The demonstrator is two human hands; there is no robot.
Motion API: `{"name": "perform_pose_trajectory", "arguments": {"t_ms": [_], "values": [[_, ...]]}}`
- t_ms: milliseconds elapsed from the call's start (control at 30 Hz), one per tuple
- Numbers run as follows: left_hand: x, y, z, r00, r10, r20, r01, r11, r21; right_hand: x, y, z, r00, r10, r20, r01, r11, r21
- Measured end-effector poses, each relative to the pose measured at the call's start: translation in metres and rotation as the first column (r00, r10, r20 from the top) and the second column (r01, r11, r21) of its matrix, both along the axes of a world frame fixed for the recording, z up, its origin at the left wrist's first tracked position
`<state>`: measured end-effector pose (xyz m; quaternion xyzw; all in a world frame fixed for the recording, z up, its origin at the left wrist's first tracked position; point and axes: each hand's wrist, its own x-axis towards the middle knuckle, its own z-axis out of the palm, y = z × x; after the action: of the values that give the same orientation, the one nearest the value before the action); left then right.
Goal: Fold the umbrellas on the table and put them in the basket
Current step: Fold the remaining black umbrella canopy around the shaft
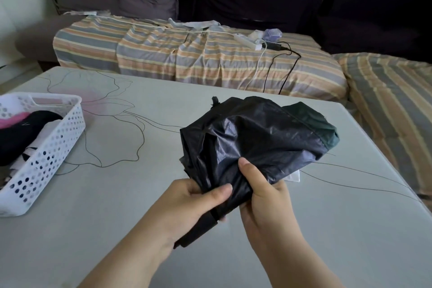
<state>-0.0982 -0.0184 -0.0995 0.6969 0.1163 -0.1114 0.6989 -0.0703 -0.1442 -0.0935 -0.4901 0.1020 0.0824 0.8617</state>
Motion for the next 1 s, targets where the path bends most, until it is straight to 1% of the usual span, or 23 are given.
{"name": "perform_pose_trajectory", "arguments": {"t_ms": [67,133,233,300,367,467,533,600,667,733,833,867,933,1000], "values": [[0.000,-0.005,0.001,0.999,0.035,0.003,-0.034,0.993,-0.111,0.001,-0.001,0.003,1.000,0.007,-0.019,-0.007,0.999,-0.037],[-0.002,-0.010,0.001,0.997,0.055,0.059,-0.047,0.992,-0.119,0.007,-0.007,0.008,0.998,-0.052,-0.037,0.051,0.998,-0.020],[-0.006,-0.013,0.001,0.989,0.060,0.138,-0.050,0.996,-0.075,0.026,-0.031,0.020,0.978,-0.188,-0.086,0.192,0.981,0.038],[-0.008,-0.018,-0.002,0.988,0.023,0.154,-0.021,1.000,-0.017,0.037,-0.048,0.026,0.964,-0.221,-0.148,0.233,0.970,0.069],[-0.008,-0.023,-0.003,0.989,-0.005,0.145,0.002,1.000,0.025,0.042,-0.056,0.024,0.955,-0.229,-0.189,0.248,0.965,0.088],[-0.008,-0.025,-0.004,0.997,-0.038,0.071,0.035,0.999,0.039,0.042,-0.055,0.016,0.954,-0.235,-0.185,0.252,0.965,0.073],[-0.009,-0.025,-0.002,0.997,-0.073,0.017,0.072,0.997,0.027,0.041,-0.054,0.013,0.956,-0.236,-0.175,0.250,0.966,0.064],[-0.009,-0.027,-0.003,0.997,-0.075,-0.005,0.075,0.997,0.000,0.041,-0.054,0.011,0.957,-0.236,-0.171,0.251,0.965,0.076],[-0.009,-0.028,-0.002,0.998,-0.052,-0.035,0.049,0.997,-0.065,0.039,-0.056,0.011,0.961,-0.226,-0.161,0.244,0.964,0.103],[-0.009,-0.028,-0.003,0.996,-0.050,-0.076,0.036,0.984,-0.175,0.037,-0.059,0.014,0.973,-0.187,-0.132,0.204,0.970,0.133],[-0.012,-0.029,-0.007,0.979,-0.138,-0.149,0.078,0.933,-0.352,0.034,-0.064,0.020,0.993,-0.115,-0.039,0.121,0.966,0.228],[-0.014,-0.032,-0.007,0.969,-0.194,-0.154,0.116,0.904,-0.411,0.033,-0.064,0.023,0.994,-0.108,-0.010,0.107,0.961,0.254],[-0.018,-0.038,-0.008,0.932,-0.343,-0.119,0.230,0.811,-0.538,0.030,-0.065,0.028,0.995,-0.092,0.033,0.078,0.952,0.297],[-0.021,-0.042,-0.009,0.905,-0.419,-0.075,0.288,0.732,-0.618,0.028,-0.066,0.030,0.994,-0.078,0.072,0.050,0.945,0.324]]}}
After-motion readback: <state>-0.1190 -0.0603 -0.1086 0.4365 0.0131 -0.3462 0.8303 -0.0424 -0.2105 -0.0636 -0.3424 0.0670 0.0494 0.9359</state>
